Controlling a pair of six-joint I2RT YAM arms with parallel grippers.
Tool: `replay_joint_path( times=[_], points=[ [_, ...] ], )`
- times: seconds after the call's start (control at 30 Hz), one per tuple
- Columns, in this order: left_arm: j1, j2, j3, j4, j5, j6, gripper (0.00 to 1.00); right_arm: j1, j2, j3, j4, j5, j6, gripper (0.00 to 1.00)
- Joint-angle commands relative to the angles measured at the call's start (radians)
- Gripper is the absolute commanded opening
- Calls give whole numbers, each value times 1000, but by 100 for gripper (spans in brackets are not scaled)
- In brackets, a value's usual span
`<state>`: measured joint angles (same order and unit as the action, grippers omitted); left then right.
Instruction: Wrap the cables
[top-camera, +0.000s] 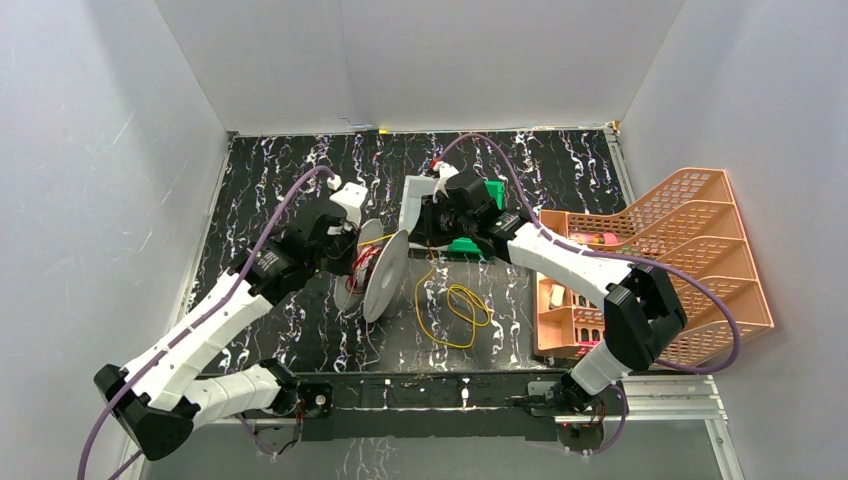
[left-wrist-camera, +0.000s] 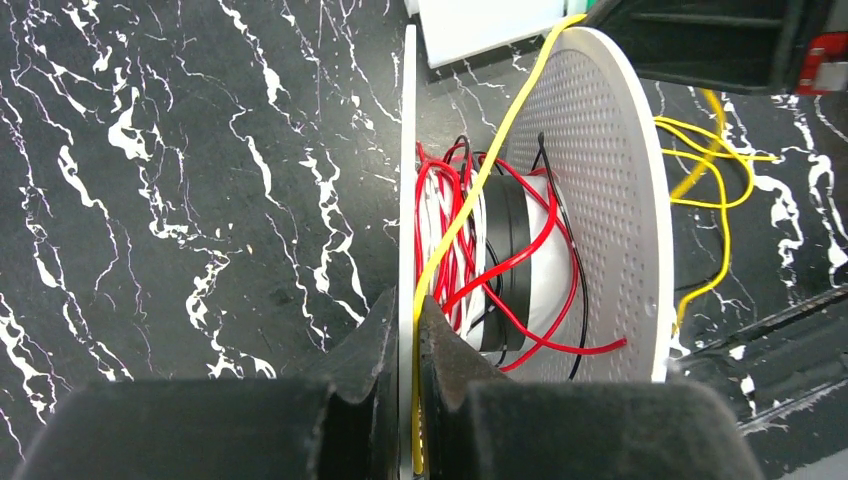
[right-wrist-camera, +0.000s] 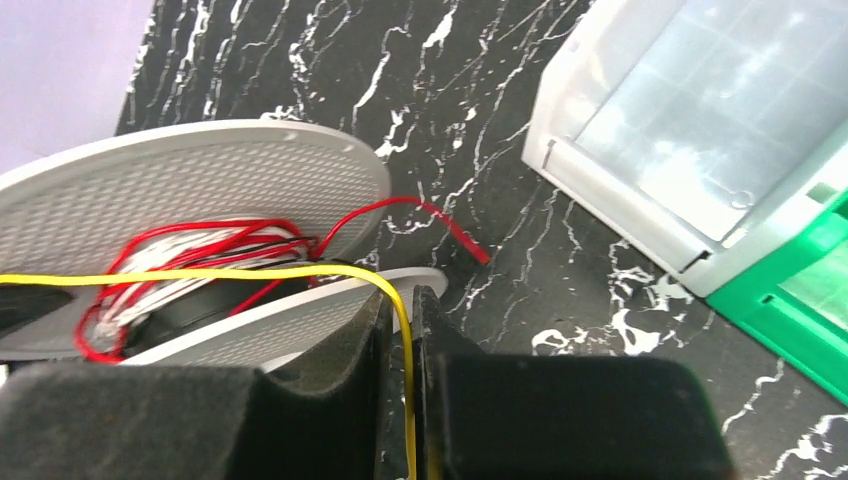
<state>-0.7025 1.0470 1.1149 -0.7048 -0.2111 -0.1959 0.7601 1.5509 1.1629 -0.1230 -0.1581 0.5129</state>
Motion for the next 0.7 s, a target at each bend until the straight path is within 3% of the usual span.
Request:
replay_joint_path(
  times=[0.0, 0.27, 0.67],
  points=[
    [3, -63, 99, -56, 36, -6, 0, -20, 3, -16, -23, 138, -70, 21],
    [3, -93, 156, -97, -6, -42, 0, -33, 37, -132, 64, 97, -46, 26],
    [3, -108, 279, -107, -83, -97, 0, -32, 32, -329, 269, -27, 69, 42]
  ],
)
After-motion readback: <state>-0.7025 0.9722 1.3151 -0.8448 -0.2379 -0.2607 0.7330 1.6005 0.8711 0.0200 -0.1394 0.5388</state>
